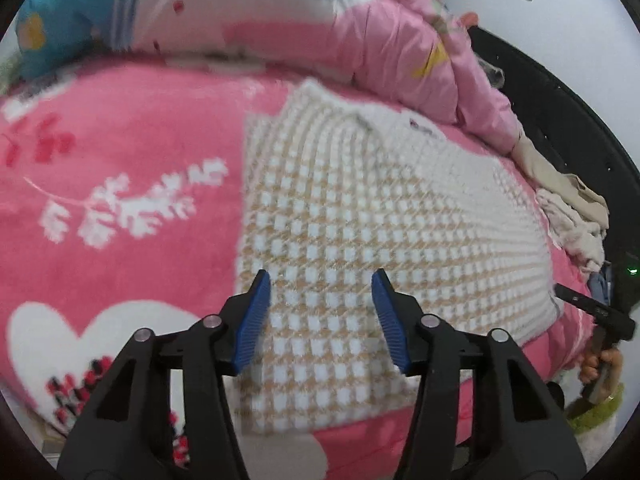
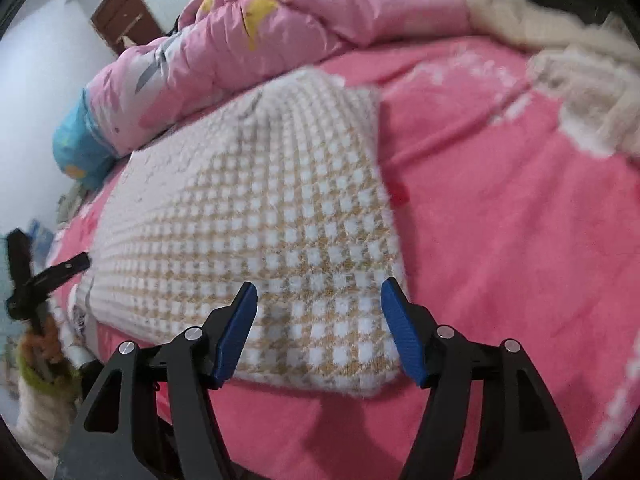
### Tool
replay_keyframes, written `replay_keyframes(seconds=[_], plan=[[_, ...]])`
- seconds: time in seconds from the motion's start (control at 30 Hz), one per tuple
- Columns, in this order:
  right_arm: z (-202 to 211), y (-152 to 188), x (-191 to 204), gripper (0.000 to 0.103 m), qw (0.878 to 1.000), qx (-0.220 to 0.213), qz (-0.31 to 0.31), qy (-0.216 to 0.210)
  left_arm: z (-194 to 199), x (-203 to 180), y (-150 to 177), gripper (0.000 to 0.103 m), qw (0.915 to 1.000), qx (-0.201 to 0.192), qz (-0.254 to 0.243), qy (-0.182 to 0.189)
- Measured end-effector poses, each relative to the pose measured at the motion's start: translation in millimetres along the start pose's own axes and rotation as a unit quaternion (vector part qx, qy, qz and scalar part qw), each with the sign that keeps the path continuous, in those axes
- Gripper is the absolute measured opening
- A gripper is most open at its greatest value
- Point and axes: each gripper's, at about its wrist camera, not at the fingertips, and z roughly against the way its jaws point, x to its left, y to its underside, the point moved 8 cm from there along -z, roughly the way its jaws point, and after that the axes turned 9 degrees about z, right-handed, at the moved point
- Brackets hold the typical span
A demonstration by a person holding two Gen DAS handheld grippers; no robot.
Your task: Fold large clothes
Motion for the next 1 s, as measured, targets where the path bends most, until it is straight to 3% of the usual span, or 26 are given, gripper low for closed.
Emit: replay_keyframes(seconds=[0.13, 0.23, 0.3, 0.37, 0.43, 0.57, 0.7, 0.87, 1.0], plan=[[20, -16, 55, 0.073, 0.997, -0.048, 0.05, 0.014, 15, -45, -2, 0.059, 0.9985, -0.033, -0.04, 0.018], [2, -23, 90, 0.074, 0.996, -0.051, 0.073, 0.015, -6, -82, 1, 0.062, 0.9982, -0.011, -0.056, 0.02], [-22, -27, 105, 0.074, 0.995, -0.046, 0.087, 0.022, -36, -92, 7, 0.063, 0.9978, 0.006, -0.064, -0.014], [-58, -24, 106, 0.076, 0.993, -0.013, 0.108, 0.052, -68, -85, 12, 0.071, 0.9958, 0.024, -0.067, -0.058], [-78, -21, 102, 0.083, 0.993, 0.005, 0.11, 0.05, -83, -78, 17, 0.072, 0.9958, 0.023, -0.061, -0.065], [-46, -23, 101, 0.083, 0.994, 0.01, 0.101, 0.052, -58, -86, 18, 0.07, 0.9948, 0.01, -0.076, -0.067], [-5, -4, 115, 0.083, 0.991, -0.018, 0.123, 0.056, -20, -100, 39, 0.071, 0.995, -0.004, -0.098, -0.021], [-49, 39, 107, 0.087, 0.991, 0.033, 0.104, 0.075, -59, -88, 85, 0.083, 0.991, 0.034, -0.115, -0.059], [-24, 33, 112, 0.088, 0.992, 0.015, 0.09, 0.09, -45, -92, 77, 0.083, 0.9926, 0.021, -0.104, -0.059]])
